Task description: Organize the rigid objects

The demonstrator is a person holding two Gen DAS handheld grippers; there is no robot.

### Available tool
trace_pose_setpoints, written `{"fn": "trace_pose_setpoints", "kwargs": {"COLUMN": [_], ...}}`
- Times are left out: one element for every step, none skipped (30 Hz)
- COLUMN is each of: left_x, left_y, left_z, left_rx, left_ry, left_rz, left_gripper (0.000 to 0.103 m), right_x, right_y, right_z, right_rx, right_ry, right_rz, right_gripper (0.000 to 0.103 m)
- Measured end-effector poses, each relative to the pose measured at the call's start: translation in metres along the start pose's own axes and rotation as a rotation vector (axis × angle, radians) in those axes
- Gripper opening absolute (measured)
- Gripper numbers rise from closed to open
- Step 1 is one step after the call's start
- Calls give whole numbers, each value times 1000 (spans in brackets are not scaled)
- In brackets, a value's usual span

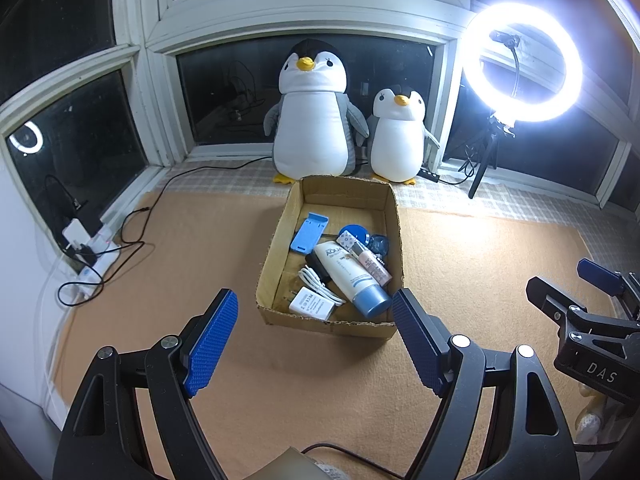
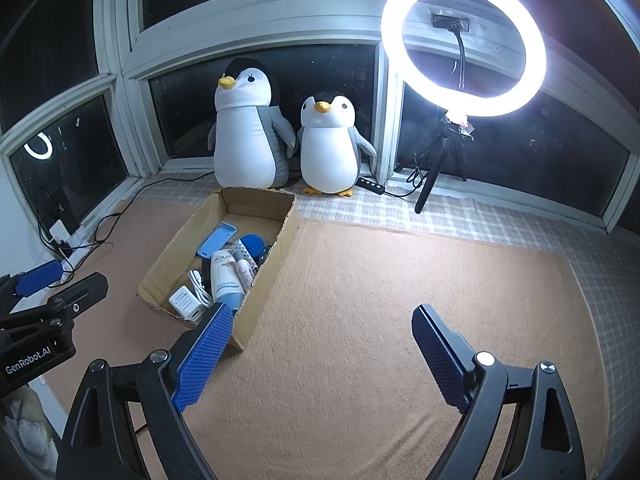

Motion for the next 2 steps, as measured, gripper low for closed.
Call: {"fn": "trace_pose_setpoints", "kwargs": {"left_x": [0,-1], "left_y": [0,-1], "left_z": [0,0], "left_rx": [-1,-2], "left_ry": [1,2], "left_rz": [0,0], "left_gripper": [80,80], "right_x": [0,0], "right_y": [0,-1], "right_z": [0,0], "right_rx": [-1,-1], "right_ry": [0,0], "right_rz": [1,2], "right_gripper": [89,89]}}
Point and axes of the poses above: each gripper's, at about its wrist camera, not at the fingertips, and y roughly against the way its jaws point, x to its right, z to its underside, the point moved 10 cm from there along -y, roughly the way its jaws point, and after that the axes turned 13 degrees about -x, right-handed, at the moved point
